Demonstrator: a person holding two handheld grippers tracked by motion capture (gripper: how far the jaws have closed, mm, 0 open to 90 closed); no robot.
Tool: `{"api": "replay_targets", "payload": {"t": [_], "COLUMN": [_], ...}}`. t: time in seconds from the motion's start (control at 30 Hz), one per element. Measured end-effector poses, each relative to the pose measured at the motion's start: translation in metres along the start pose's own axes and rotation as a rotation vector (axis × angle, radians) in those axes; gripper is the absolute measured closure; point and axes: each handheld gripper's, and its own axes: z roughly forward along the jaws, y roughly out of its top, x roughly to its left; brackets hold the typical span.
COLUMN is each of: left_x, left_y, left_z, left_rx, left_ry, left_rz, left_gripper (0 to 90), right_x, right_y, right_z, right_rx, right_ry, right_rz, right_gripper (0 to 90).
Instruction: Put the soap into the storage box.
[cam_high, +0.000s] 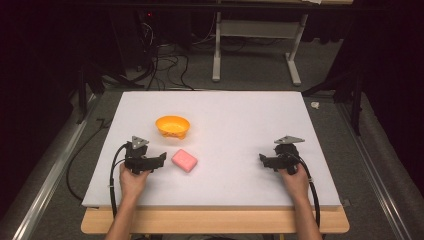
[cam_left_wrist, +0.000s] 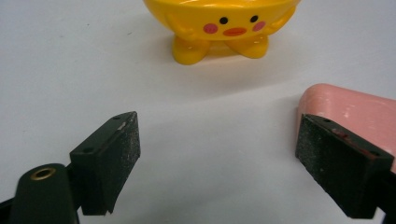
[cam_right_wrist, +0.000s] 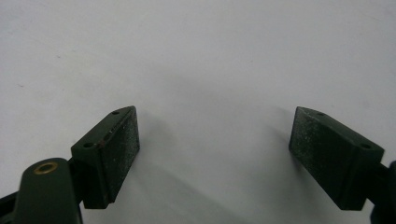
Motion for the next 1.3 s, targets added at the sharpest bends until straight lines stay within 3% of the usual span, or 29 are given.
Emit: {"api": "replay_targets", "payload": {"t": [0.17, 0.57, 1.3], "left_x": [-0.004, -0.021, -0.050], "left_y": [0.001, 0.002, 0.004], "left_z": [-0.006, -0.014, -0.010], "left_rx": [-0.022, -0.017, -0.007], "left_ry": [-0.017, -0.066, -0.134], "left_rz": [0.003, 0.038, 0.098], "left_gripper": [15.5, 14.5, 13.6], "right_x": [0.000, 0.000, 0.000], "right_y": [0.000, 0.000, 0.000], "right_z": [0.000, 0.000, 0.000], "right_rx": [0.000, 0.000, 0.000], "right_ry": [0.000, 0.000, 0.000], "right_rz": [0.002, 0.002, 0.002], "right_gripper": [16.6, 16.6, 16.6]}}
